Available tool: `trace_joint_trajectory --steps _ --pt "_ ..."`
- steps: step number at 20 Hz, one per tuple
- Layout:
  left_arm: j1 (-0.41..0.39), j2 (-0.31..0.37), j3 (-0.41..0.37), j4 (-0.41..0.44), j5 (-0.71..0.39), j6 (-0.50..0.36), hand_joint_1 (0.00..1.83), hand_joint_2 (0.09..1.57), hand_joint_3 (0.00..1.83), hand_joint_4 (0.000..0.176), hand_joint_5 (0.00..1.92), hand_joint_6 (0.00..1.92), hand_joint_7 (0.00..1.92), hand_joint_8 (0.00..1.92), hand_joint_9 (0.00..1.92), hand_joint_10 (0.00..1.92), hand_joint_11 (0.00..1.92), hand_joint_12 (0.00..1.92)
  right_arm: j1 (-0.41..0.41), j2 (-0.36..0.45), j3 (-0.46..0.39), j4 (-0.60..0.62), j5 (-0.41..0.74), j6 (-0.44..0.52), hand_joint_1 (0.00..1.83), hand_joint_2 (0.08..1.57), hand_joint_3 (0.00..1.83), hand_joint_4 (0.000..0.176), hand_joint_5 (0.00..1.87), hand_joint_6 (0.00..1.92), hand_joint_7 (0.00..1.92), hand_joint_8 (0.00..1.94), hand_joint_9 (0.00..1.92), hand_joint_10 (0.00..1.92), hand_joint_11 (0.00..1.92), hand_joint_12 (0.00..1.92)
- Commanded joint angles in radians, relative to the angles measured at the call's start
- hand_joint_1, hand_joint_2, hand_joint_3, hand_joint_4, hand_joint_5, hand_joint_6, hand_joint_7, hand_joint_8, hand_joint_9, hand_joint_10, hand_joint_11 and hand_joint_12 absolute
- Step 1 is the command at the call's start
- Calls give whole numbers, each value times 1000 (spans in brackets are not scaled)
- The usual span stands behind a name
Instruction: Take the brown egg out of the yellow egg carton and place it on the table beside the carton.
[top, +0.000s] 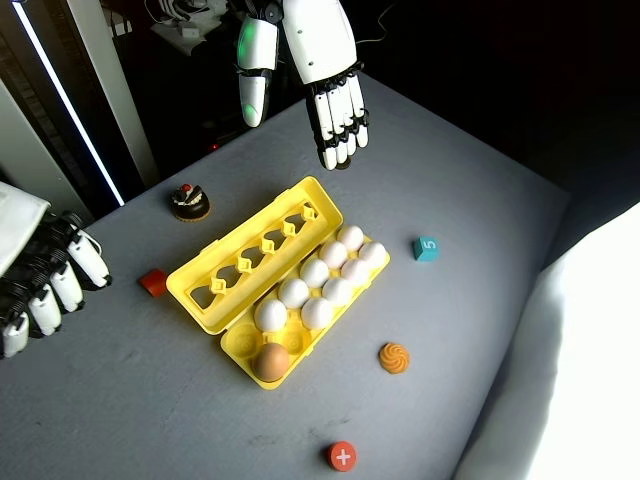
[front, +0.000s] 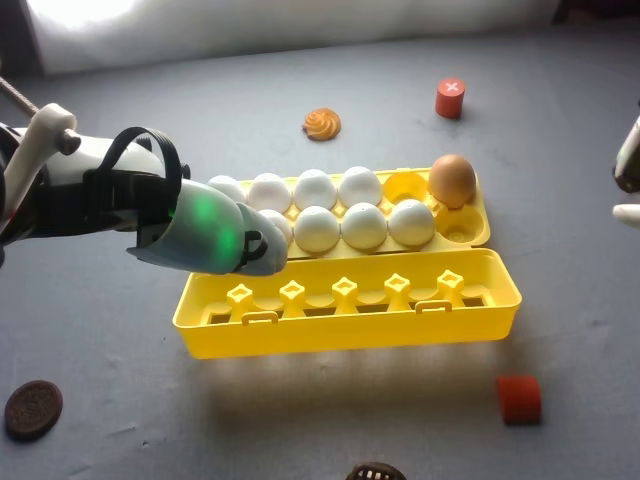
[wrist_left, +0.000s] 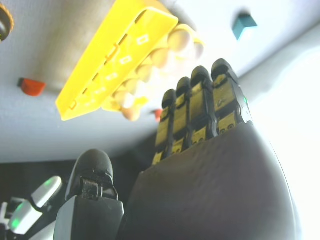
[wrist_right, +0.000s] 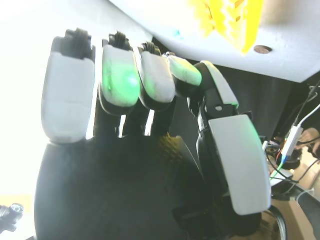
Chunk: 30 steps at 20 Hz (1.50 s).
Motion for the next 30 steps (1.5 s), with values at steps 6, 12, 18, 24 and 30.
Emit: trace_joint_trajectory --steps 6,12,18,24,30 --pt "-12 0 -1 65 -26 -1 0 1125 33 0 0 0 0 0 0 0 0 0 1 0 -5 0 151 -4 93 1036 1 0 130 8 95 10 59 12 23 11" --pt "-12 0 -2 65 -26 -1 0 1122 21 0 0 0 0 0 0 0 0 0 23 -15 22 0 116 -2 127 942 0 26 87 0 0 0 0 0 0 0" --pt "-11 1 -2 65 -26 -1 0 1128 18 0 0 0 0 0 0 0 0 0 23 -112 171 0 136 72 340 808 4 170 641 19 145 3 0 0 0 0" --pt "-12 0 -2 65 -26 -1 0 1124 11 0 0 0 0 0 0 0 0 0 39 -259 360 0 140 86 463 834 11 176 698 23 138 5 0 0 0 0" --pt "-12 -1 -2 65 -26 -1 0 1140 15 0 0 0 0 0 0 0 0 0 57 -430 545 -141 123 157 599 841 5 158 717 24 134 15 0 0 0 0"
